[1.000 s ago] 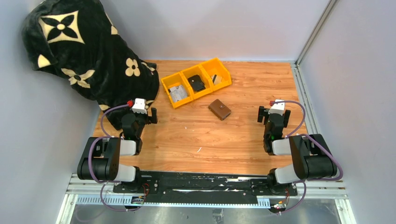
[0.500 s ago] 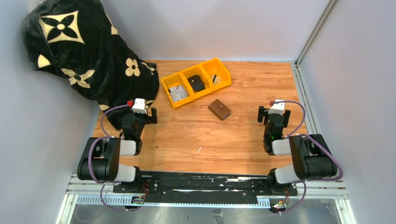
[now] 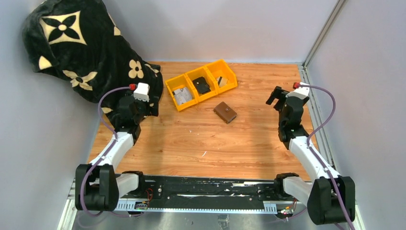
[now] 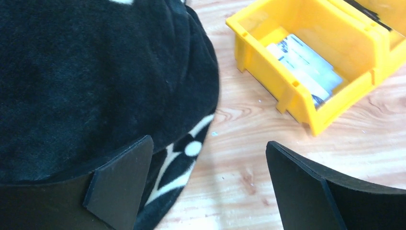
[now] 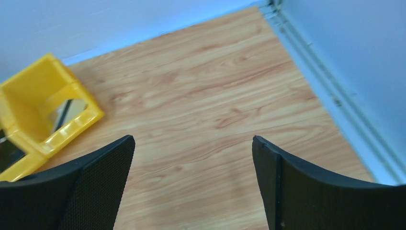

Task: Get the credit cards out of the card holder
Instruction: Open the card holder at the center of the board.

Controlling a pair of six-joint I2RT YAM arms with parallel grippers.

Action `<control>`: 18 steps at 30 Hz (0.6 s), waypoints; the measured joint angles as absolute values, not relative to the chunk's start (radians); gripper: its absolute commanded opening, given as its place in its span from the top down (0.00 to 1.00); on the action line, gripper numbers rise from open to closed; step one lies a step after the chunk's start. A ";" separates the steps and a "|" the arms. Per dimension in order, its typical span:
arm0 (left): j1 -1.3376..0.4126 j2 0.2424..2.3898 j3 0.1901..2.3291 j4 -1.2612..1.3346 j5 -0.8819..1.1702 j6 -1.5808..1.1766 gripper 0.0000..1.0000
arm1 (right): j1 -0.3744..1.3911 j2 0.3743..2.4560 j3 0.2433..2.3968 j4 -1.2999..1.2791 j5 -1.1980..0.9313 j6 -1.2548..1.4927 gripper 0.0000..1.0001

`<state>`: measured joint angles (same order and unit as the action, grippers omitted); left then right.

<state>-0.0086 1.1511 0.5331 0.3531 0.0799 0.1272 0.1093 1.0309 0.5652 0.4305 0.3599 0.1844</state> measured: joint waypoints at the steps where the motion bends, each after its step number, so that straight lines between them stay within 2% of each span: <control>1: -0.009 1.135 0.550 0.295 0.096 0.126 0.00 | 0.097 1.036 0.576 0.408 0.308 0.231 0.04; 5: -0.009 1.111 0.657 0.100 0.133 0.116 0.00 | 0.076 1.155 0.657 0.313 0.065 0.317 0.04; 11: -0.009 1.112 0.846 -0.152 0.191 0.112 0.00 | 0.189 1.444 0.885 0.139 -0.212 0.312 0.04; 18: -0.009 1.112 0.929 -0.353 0.281 0.122 0.00 | 0.302 1.668 1.013 0.031 -0.353 0.255 0.04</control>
